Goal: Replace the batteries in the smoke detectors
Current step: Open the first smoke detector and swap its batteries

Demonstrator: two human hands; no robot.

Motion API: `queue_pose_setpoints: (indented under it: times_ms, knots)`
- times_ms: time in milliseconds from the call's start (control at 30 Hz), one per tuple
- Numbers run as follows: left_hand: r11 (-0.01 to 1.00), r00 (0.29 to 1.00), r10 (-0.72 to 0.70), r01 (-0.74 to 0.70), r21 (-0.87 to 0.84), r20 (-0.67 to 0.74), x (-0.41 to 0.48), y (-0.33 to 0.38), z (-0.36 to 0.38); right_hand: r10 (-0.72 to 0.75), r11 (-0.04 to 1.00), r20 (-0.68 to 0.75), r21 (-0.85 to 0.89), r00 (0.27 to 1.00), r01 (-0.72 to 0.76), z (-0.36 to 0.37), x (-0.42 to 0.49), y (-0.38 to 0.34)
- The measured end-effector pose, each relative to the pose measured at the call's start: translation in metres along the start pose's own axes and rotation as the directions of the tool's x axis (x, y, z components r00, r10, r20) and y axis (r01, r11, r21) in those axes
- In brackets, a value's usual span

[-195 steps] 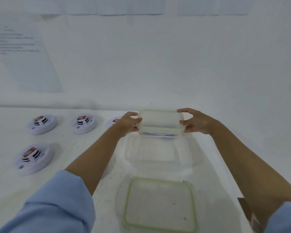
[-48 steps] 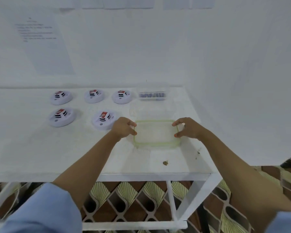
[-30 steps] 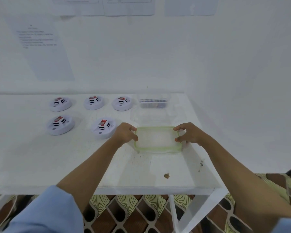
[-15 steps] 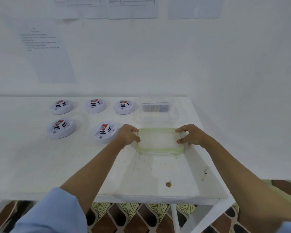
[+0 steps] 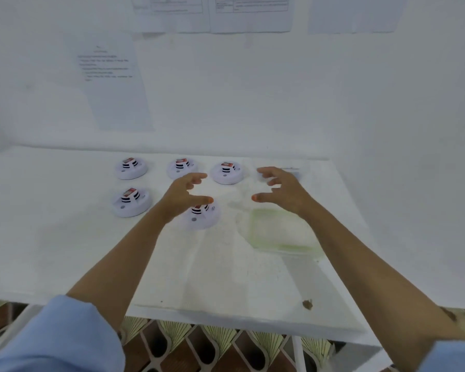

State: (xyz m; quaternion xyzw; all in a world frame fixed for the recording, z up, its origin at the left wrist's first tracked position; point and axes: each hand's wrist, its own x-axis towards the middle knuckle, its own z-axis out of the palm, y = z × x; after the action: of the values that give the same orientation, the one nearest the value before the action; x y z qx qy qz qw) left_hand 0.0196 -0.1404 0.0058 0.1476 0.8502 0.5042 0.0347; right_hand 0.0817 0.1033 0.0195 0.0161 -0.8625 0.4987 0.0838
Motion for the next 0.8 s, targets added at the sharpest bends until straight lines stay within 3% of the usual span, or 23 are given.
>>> queue_pose_setpoints:
  times_ms: [200, 567, 800]
  knots:
    - [0.999, 0.984, -0.037, 0.034, 0.022, 0.174, 0.006, -0.032, -0.03, 0.077, 0.996, 0.206, 0.032, 0.975, -0.086, 0.077, 0.028, -0.007]
    - [0.984, 0.895, -0.062, -0.018, 0.175, 0.443, 0.023, -0.065, -0.033, 0.263, 0.942, 0.3, -0.284, 0.917, -0.178, 0.131, 0.042, 0.0]
    - [0.969, 0.903, -0.069, -0.041, 0.245, 0.423, 0.026, -0.071, -0.027, 0.247, 0.924, 0.289, -0.357, 0.925, -0.135, 0.129, 0.043, -0.005]
